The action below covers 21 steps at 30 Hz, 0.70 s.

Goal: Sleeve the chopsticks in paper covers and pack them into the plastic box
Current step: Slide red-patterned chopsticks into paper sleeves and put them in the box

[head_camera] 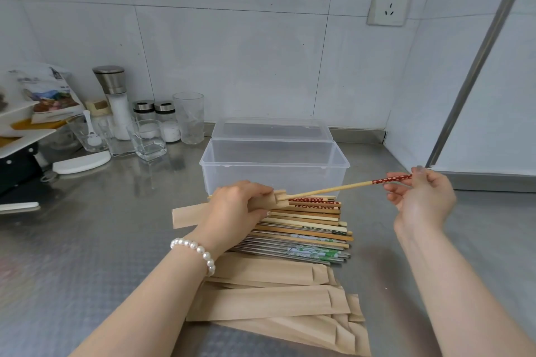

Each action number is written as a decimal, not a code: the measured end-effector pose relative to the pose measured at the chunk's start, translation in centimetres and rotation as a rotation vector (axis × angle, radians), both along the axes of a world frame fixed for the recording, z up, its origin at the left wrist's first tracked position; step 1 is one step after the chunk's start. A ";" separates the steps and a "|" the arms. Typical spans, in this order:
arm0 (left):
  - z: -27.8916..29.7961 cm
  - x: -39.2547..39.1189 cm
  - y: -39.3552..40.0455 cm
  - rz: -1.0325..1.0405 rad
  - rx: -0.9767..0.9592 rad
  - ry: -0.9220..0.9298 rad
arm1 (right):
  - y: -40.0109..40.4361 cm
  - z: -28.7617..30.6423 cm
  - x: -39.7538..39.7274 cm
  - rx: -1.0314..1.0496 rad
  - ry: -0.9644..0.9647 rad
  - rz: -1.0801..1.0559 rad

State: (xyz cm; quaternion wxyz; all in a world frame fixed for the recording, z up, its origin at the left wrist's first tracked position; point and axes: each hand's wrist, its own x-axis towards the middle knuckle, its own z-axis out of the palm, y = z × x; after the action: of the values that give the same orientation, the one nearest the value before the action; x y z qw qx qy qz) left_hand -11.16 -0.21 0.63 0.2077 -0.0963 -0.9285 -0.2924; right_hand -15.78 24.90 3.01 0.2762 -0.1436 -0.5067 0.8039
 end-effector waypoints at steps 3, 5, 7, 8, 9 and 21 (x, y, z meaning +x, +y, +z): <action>0.0 0.0 0.1 -0.018 0.005 0.016 | -0.5 0.0 0.3 0.063 -0.060 0.140; -0.1 0.0 0.2 -0.031 0.007 0.020 | -1.0 -0.1 0.6 0.117 -0.112 0.279; 0.0 0.1 0.2 -0.038 0.010 0.027 | -1.4 -0.1 0.8 0.188 -0.152 0.405; 0.0 0.1 0.2 -0.041 0.015 0.033 | -1.6 -0.1 0.9 0.223 -0.168 0.456; 0.1 0.1 0.2 -0.044 0.020 0.038 | -1.7 0.0 1.0 0.253 -0.182 0.508; 0.2 0.4 0.7 -0.080 0.030 0.044 | -2.8 -0.6 1.5 0.635 -0.264 0.806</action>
State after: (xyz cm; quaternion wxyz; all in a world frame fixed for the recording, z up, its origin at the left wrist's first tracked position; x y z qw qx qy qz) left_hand -10.75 0.48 0.87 0.2174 -0.1368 -0.9147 -0.3120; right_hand -14.29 22.08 2.37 -0.0909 0.0532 -0.7707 0.6284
